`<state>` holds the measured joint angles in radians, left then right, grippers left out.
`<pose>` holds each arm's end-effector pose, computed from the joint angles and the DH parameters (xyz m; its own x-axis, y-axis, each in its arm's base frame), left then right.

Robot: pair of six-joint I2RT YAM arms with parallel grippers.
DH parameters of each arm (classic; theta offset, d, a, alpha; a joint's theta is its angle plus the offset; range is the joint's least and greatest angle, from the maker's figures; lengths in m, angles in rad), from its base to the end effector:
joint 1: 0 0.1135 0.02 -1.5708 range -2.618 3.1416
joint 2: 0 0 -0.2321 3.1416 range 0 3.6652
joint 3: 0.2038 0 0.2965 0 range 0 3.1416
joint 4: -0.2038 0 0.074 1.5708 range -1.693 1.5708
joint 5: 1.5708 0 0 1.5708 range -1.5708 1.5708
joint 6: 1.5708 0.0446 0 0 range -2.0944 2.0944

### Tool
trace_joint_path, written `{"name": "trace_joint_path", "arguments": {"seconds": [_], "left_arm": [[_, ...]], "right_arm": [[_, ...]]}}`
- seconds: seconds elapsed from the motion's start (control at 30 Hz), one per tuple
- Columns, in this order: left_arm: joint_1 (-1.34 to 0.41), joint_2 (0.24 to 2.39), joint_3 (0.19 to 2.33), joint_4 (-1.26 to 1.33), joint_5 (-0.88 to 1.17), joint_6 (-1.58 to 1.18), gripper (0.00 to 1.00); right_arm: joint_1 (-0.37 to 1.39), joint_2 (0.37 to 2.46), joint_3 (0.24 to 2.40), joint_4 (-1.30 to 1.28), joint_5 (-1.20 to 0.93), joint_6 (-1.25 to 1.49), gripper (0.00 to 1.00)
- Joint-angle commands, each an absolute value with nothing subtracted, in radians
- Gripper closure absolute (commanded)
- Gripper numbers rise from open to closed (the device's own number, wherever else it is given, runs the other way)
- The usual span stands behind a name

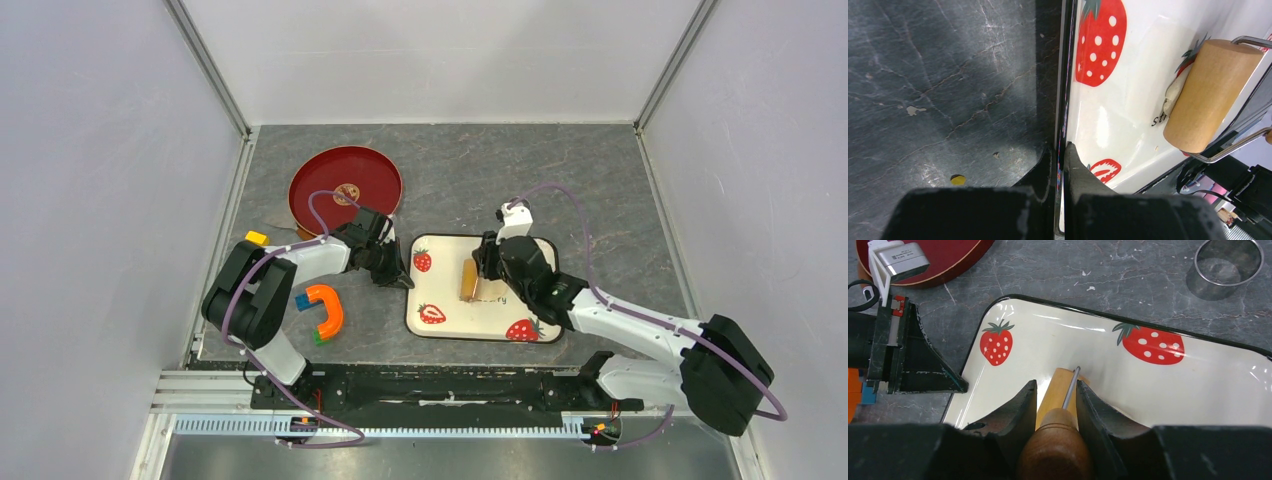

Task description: Roll out the dumpling wrappers from the dough

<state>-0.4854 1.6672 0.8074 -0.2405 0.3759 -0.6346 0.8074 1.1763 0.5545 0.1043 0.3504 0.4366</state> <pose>0.2839 -0.1683 0.0607 -0.9795 -0.1068 -0.1711 0.0006 0.8466 -0.5323 0.2202 0.2080 0.1501 -0.5097 0.0419 -0.8593 -0.2834 0.9349 0.2136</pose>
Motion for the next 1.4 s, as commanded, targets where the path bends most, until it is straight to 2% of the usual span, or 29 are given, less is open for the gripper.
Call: {"name": "trace_joint_path", "arguments": {"seconds": [0.0,0.4,0.9,1.17,1.37], "left_arm": [[-0.497,1.767,0.750,-0.331,0.200,-0.572,0.98],[-0.497,1.764,0.751,-0.331,0.198,-0.571,0.98],[-0.497,1.750,0.746,-0.325,0.205,-0.568,0.98],[-0.497,1.753,0.747,-0.323,0.207,-0.567,0.98],[-0.498,1.755,0.747,-0.324,0.209,-0.566,0.98]], "right_arm": [[0.878,1.269,0.451,-0.226,0.154,0.532,1.00],[0.893,1.333,0.500,-0.242,0.197,0.506,1.00],[0.890,1.141,0.725,-0.280,0.093,0.494,1.00],[0.859,1.069,0.799,-0.356,0.237,0.450,1.00],[0.790,1.050,0.820,-0.339,0.259,0.408,1.00]]}}
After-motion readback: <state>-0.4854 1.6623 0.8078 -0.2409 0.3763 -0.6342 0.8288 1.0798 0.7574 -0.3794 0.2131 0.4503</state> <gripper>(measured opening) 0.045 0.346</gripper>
